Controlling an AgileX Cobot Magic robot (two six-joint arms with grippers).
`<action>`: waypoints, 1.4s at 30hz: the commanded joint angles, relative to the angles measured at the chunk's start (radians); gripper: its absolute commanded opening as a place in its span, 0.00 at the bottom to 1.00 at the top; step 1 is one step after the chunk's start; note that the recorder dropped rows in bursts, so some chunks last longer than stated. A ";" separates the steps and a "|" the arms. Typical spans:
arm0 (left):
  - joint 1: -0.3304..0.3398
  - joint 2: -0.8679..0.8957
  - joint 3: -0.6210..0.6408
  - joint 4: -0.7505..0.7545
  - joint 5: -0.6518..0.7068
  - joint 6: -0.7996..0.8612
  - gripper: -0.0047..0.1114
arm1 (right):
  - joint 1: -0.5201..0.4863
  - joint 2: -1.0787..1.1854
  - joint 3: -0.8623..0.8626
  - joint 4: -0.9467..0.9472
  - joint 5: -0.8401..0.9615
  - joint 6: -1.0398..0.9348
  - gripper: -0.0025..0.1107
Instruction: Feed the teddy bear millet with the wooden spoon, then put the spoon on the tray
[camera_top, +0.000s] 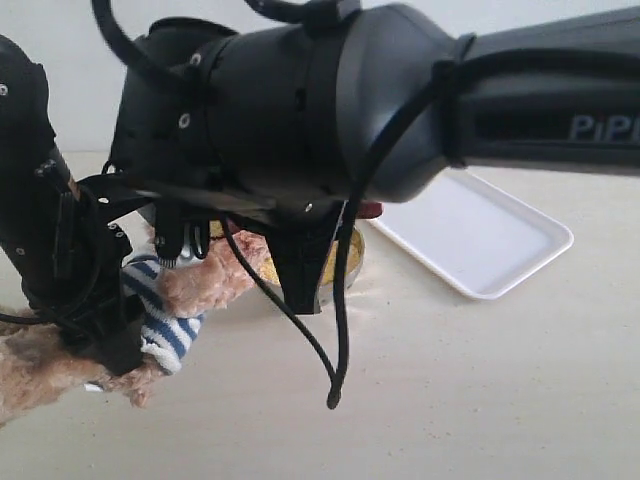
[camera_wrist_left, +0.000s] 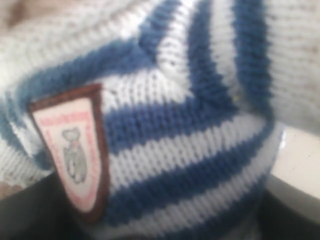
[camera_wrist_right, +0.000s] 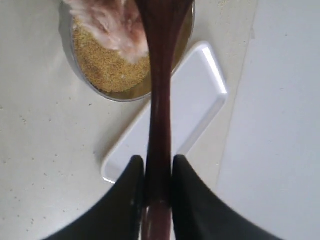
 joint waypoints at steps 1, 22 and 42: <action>-0.004 -0.002 -0.012 -0.021 -0.010 -0.005 0.08 | 0.058 0.038 -0.004 -0.083 -0.018 -0.003 0.02; -0.004 -0.002 -0.012 -0.021 -0.010 -0.005 0.08 | 0.094 0.056 -0.004 -0.232 -0.018 0.105 0.02; -0.004 -0.002 -0.012 -0.021 -0.012 -0.005 0.08 | 0.014 -0.070 0.044 0.084 -0.018 0.124 0.02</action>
